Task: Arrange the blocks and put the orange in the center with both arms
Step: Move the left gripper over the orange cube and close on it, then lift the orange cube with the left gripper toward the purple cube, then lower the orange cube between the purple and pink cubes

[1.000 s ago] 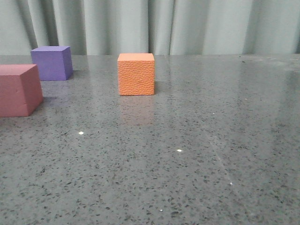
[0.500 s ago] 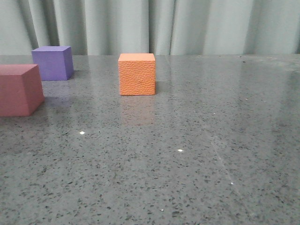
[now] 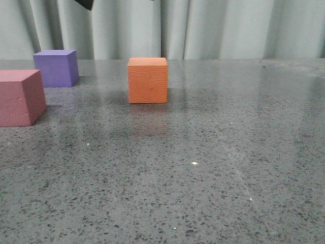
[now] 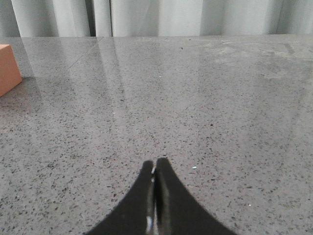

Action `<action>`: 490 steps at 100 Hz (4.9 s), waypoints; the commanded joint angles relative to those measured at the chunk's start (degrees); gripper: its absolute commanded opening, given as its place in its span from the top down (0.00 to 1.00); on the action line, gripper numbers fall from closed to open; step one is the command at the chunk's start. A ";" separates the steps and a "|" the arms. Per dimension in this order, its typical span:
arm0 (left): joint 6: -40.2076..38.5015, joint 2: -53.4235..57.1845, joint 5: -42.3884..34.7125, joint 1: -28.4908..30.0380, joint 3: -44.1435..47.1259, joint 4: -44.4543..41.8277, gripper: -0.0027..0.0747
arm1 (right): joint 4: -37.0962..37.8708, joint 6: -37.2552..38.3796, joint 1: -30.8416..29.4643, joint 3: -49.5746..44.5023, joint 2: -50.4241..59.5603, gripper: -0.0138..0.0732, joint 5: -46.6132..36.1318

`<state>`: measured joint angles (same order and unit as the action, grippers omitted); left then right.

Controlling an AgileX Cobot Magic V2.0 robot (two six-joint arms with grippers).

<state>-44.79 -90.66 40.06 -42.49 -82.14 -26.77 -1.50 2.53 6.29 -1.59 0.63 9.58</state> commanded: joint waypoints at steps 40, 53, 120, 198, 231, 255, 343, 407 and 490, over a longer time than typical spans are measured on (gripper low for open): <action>-9.79 -13.82 8.60 -3.13 -16.85 -7.70 0.15 | -0.03 -0.47 -0.44 0.76 1.38 0.92 -4.81; -12.86 -14.53 10.78 -3.13 -16.85 -9.78 0.15 | -0.03 -0.47 -0.44 0.76 1.38 0.92 -4.81; -14.15 -18.41 10.18 -3.13 -16.85 -8.21 0.15 | -0.03 -0.47 -0.44 0.76 1.38 0.92 -4.81; -14.41 -17.89 10.18 -3.13 -16.85 -7.15 0.75 | -0.03 -0.47 -0.44 0.76 1.38 0.92 -4.81; -9.20 -8.92 13.57 -0.49 -16.85 -7.79 0.75 | -0.03 -0.47 -0.44 0.76 1.38 0.92 -4.81; -5.43 -4.04 18.06 2.14 -16.85 -10.97 0.75 | -0.03 -0.47 -0.44 0.76 1.38 0.92 -4.81; -1.74 7.22 5.73 13.90 3.54 -6.79 0.75 | -0.03 -0.47 -0.44 0.76 1.38 0.92 -4.81; -1.74 7.25 0.39 14.07 6.06 -7.12 0.75 | -0.03 -0.47 -0.44 0.76 1.38 0.92 -4.81; -1.74 7.25 -8.19 16.94 12.00 -5.33 0.75 | -0.03 -0.47 -0.44 0.76 1.38 0.92 -4.81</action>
<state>-46.49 -85.83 35.54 -25.68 -69.47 -31.30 -1.50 2.53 6.29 -1.59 0.63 9.58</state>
